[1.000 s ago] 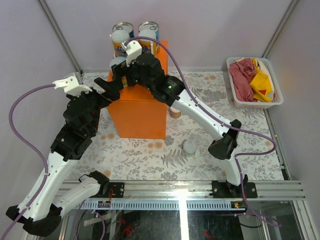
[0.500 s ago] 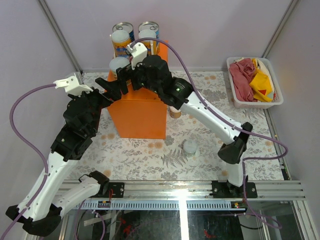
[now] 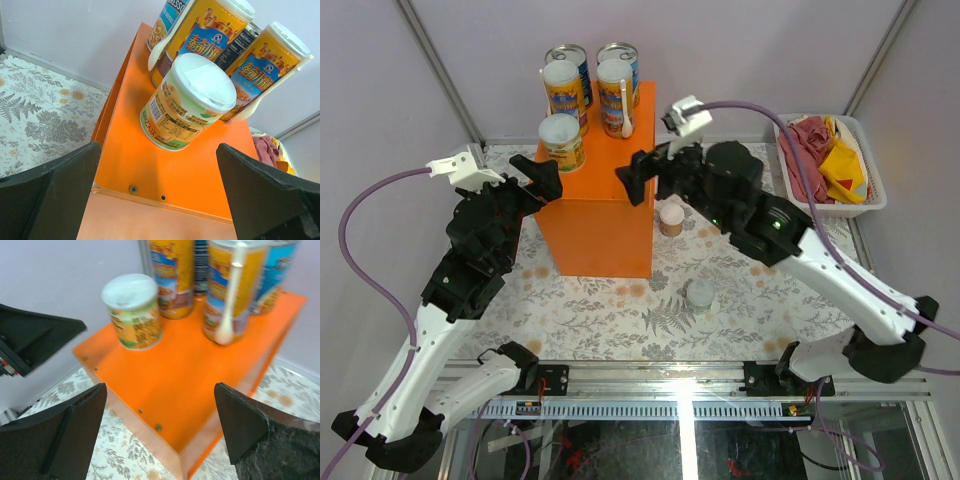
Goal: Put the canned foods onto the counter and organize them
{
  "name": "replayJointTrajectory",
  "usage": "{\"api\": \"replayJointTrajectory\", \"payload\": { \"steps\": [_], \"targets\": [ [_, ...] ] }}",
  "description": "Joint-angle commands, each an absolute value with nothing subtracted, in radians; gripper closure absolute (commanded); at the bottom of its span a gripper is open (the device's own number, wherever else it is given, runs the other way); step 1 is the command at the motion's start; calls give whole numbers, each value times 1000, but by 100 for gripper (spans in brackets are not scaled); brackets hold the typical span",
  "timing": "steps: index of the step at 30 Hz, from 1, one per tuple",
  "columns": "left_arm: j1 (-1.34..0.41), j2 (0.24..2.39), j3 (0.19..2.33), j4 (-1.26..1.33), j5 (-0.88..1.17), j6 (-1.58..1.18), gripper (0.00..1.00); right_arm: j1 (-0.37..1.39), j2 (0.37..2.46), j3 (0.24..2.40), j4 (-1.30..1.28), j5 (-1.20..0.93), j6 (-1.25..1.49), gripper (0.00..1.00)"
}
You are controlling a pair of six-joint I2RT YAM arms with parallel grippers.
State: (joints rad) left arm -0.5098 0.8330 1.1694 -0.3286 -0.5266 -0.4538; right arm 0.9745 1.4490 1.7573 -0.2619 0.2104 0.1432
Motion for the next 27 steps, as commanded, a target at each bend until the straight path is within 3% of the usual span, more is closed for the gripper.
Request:
{"api": "replayJointTrajectory", "payload": {
  "steps": [1,5,11,27],
  "targets": [
    [-512,830,1163,-259,-536,-461,0,980,1286,1566,-132,419,96,5],
    [-512,831,1154,-246,-538,-464,0,919,1210,1450,-141,518,119,5],
    [-512,847,1156,-242,-531,-461,0,719,1214,1323,-171,362,230,5],
    [-512,827,1164,-268,-531,-416,0,556,1440,1084,36,98,262,0]
  ]
}}
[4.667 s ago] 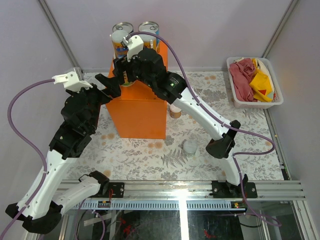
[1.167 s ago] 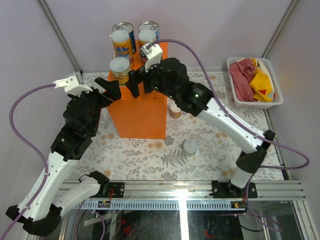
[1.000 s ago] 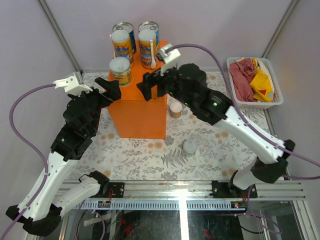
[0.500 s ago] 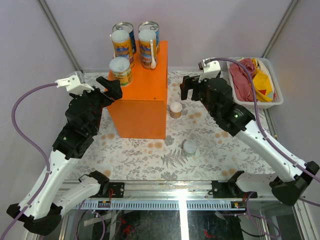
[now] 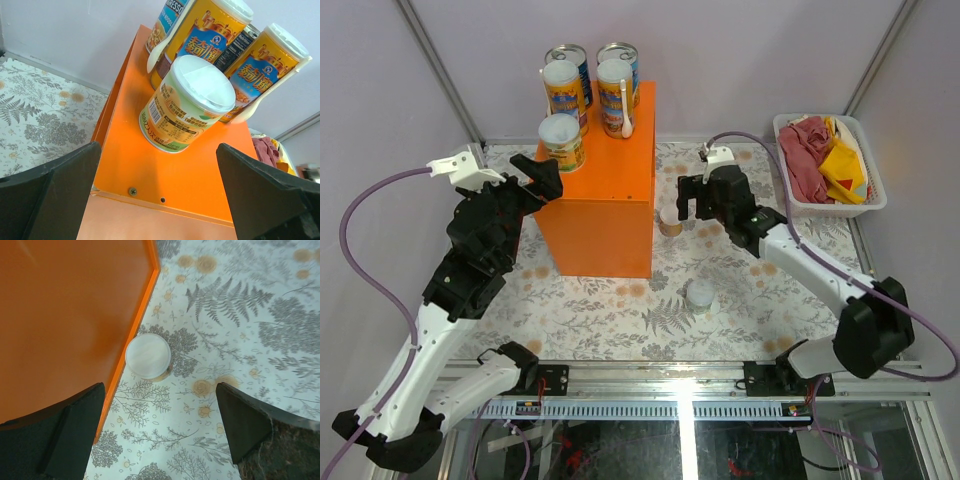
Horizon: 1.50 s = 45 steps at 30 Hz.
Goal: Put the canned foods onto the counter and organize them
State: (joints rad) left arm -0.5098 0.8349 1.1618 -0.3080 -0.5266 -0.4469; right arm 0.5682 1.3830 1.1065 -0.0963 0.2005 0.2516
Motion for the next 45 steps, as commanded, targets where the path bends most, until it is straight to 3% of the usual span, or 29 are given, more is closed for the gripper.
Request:
{"api": "replayJointTrajectory", "payload": {
  "steps": [1,10,34,41,45],
  "targets": [
    [-512,827,1166,-269,-531,-412,0,555,1456,1075,55,85,262,1],
    [-512,828,1172,-273,-538,-394,0,554,1575,1044,181,19,265,0],
    [-512,839,1188,-299,-564,-391,0,554,1832,1163,221,69,220,0],
    [-511,839,1196,-311,-578,-389,0,554,1876,1183,245,74,220,4],
    [-512,836,1198,-316,-582,-389,0,554,1880,1167,285,88,217,13]
  ]
}}
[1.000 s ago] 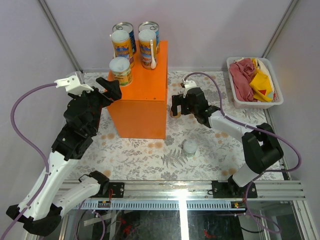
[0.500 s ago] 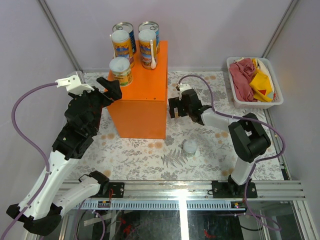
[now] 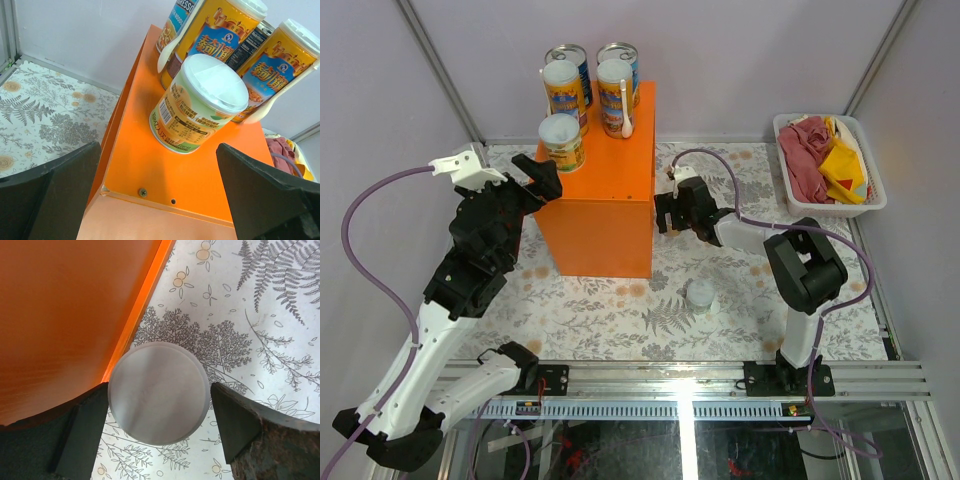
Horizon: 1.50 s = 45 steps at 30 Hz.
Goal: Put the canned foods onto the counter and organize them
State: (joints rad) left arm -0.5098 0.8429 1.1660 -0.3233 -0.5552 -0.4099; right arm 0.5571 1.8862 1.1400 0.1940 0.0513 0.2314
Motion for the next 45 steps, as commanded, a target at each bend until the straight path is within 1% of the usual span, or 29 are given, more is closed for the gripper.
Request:
{"api": "replayJointTrajectory", "payload": {
  "steps": [1,9,15,17,24,34,40,45],
  "targets": [
    [-512,837,1197,-316,-582,-389,0,554,1879,1160,298,90,217,15],
    [-512,842,1202,-318,-580,-389,0,554,1843,1107,372,94,213,31],
    [-512,836,1188,-309,-574,-399,0,554,1821,1099,353,89,214,40],
    [-512,834,1187,-307,-572,-401,0,554,1795,1092,347,96,215,42],
    [-513,824,1170,-292,-568,-409,0,554,1671,1130,238,142,212,53],
    [-512,824,1156,-262,-541,-425,0,554,1461,1246,19,202,182,54],
    [-513,828,1154,-249,-519,-436,0,554,1372,1355,-87,217,133,54],
    [-512,831,1151,-242,-507,-442,0,554,1338,1487,-171,205,112,55]
  ]
}}
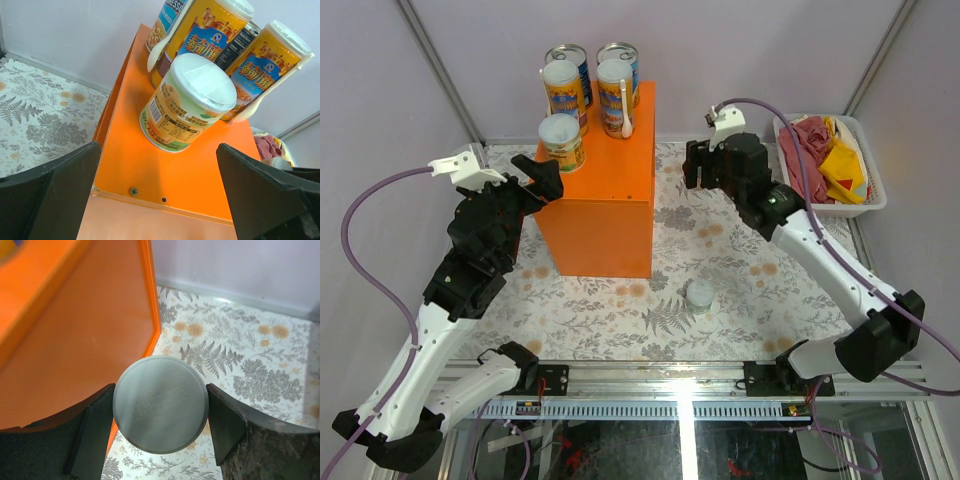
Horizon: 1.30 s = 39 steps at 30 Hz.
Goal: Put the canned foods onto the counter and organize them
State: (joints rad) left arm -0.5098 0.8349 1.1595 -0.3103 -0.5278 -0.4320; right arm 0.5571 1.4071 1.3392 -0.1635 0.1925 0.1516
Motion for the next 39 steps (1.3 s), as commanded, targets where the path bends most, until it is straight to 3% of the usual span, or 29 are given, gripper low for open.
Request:
{"api": "replayJointTrajectory", "payload": {
  "steps": [1,18,39],
  "targets": [
    [-512,831,1151,-241,-503,-443,0,555,1338,1517,-186,196,107,55],
    [-512,825,1145,-224,-499,-452,0,628,1563,2167,-469,-16,82,56],
    [-512,799,1123,-216,-502,-456,0,789,1833,2441,-594,-5,96,56]
  ]
}}
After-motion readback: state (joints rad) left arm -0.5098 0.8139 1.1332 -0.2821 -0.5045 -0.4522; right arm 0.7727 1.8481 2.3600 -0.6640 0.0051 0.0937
